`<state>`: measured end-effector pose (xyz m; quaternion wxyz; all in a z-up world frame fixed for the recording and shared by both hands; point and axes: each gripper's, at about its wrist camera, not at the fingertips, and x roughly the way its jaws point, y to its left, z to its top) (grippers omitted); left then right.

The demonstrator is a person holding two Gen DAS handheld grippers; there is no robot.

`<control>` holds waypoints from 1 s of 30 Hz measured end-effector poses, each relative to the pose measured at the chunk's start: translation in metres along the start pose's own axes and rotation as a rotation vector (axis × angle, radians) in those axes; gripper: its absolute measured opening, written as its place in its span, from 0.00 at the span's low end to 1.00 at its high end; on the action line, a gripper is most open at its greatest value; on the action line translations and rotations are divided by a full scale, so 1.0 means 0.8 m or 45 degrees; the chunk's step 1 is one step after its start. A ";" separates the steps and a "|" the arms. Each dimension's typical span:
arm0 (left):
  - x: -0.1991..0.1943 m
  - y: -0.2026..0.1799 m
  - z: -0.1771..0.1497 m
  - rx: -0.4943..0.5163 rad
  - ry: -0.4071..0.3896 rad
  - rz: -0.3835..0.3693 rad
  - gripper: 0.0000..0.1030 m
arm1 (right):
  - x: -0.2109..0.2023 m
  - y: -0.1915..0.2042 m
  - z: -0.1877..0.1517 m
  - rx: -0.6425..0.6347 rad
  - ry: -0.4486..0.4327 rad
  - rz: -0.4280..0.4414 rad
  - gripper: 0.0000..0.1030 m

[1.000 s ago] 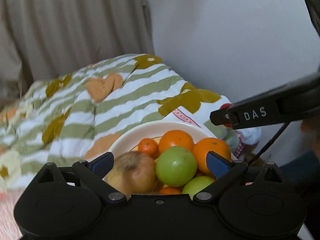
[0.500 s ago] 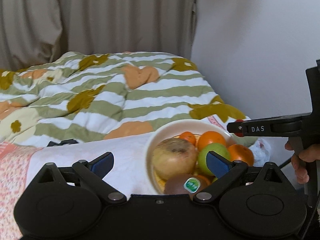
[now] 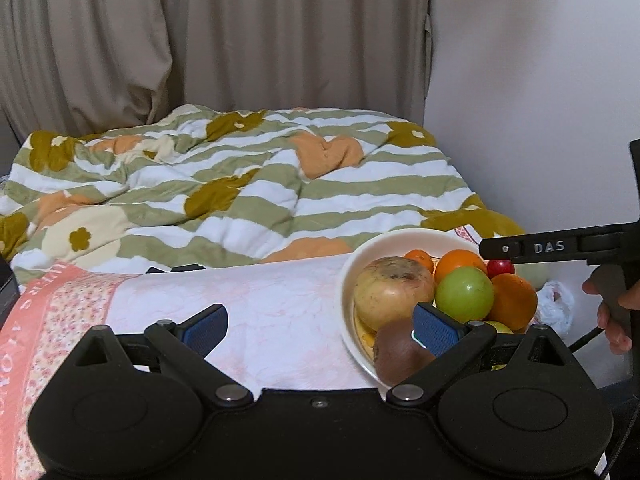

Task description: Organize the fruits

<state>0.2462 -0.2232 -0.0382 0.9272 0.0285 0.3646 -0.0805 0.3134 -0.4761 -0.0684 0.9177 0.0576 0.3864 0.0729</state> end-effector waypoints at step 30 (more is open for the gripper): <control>-0.245 0.133 -0.077 -0.036 -0.241 0.040 1.00 | -0.292 0.259 -0.114 -0.113 -0.230 -0.175 1.00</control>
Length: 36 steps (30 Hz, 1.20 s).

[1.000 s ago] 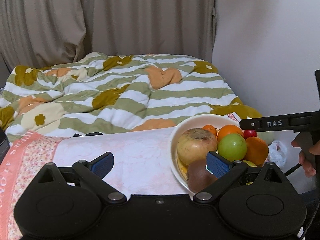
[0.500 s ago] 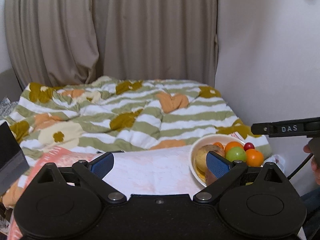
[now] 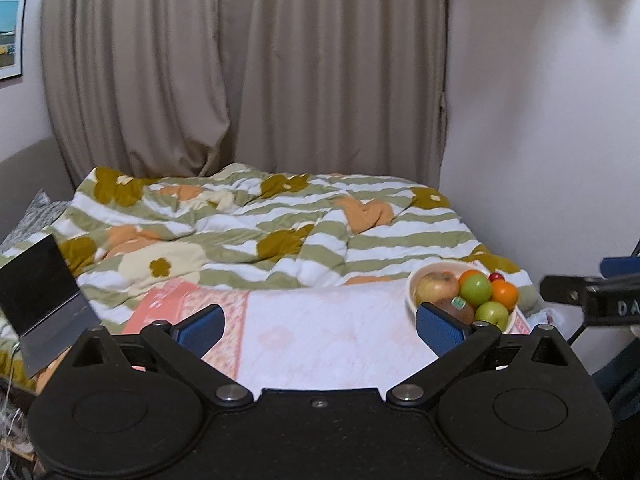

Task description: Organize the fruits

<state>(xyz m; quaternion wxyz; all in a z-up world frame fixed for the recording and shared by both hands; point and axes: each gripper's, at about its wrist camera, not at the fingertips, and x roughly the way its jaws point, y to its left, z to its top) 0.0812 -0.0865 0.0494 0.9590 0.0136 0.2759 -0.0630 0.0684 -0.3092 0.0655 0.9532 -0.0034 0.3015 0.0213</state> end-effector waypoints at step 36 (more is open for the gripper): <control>-0.052 0.020 -0.034 0.009 0.022 0.035 1.00 | -0.038 0.015 -0.054 0.081 0.103 -0.052 1.00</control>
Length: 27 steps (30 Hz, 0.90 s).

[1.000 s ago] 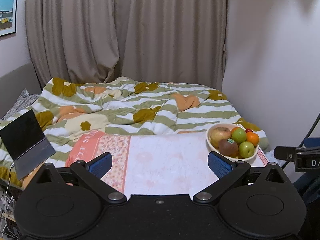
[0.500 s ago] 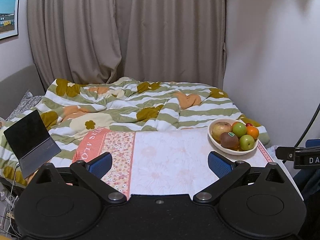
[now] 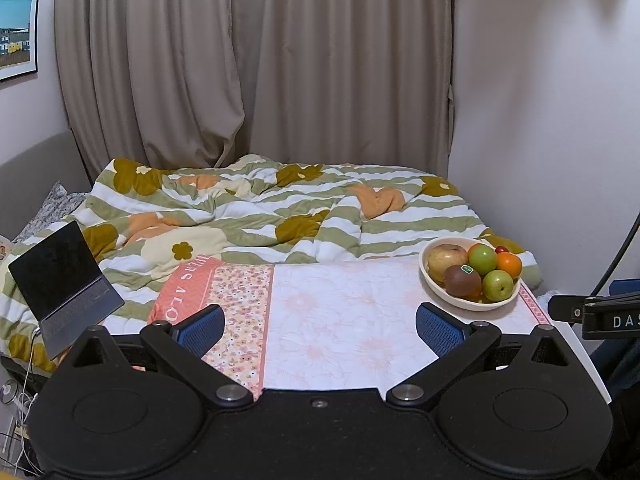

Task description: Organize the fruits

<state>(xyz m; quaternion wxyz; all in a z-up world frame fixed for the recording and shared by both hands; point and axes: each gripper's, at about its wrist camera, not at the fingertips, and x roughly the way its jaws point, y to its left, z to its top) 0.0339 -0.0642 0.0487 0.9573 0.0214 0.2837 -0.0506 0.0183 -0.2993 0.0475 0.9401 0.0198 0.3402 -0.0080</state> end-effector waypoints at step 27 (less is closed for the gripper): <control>0.015 0.001 0.003 0.001 0.006 -0.013 1.00 | 0.020 0.010 0.000 0.003 0.025 -0.006 1.00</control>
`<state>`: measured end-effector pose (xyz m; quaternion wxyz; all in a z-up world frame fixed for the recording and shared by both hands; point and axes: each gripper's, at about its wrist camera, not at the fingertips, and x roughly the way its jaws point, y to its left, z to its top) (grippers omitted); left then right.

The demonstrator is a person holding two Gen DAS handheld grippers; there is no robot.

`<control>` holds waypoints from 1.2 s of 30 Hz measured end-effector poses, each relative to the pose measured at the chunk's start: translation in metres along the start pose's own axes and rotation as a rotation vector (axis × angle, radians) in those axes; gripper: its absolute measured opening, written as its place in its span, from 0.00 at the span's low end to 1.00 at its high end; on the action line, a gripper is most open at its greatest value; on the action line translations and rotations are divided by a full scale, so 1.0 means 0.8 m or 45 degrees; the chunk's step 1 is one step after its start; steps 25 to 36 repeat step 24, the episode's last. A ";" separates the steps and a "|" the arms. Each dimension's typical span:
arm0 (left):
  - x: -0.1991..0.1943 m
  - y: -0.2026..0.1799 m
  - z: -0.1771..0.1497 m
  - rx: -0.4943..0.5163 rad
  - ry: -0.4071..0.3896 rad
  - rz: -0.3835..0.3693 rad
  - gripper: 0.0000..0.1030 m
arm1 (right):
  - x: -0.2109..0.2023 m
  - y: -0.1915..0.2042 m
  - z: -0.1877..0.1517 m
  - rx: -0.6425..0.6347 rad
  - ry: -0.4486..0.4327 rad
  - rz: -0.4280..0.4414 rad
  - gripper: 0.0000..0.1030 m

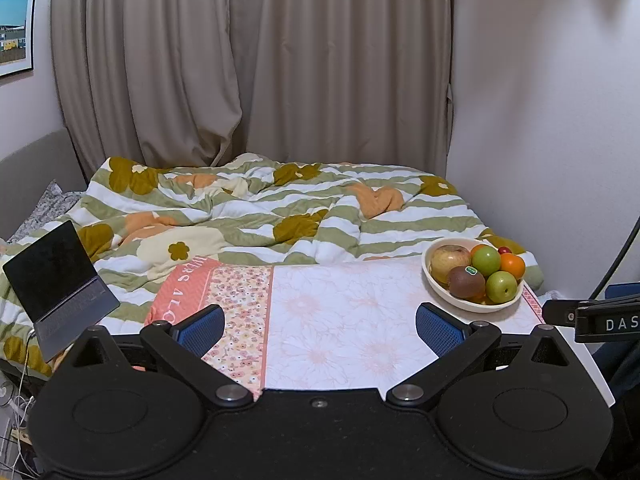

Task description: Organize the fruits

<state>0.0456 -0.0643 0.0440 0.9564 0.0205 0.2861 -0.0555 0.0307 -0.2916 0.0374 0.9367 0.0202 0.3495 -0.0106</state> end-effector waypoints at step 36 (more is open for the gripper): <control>0.001 0.022 -0.013 0.034 -0.022 -0.004 1.00 | 0.005 0.026 -0.004 0.035 0.020 -0.018 1.00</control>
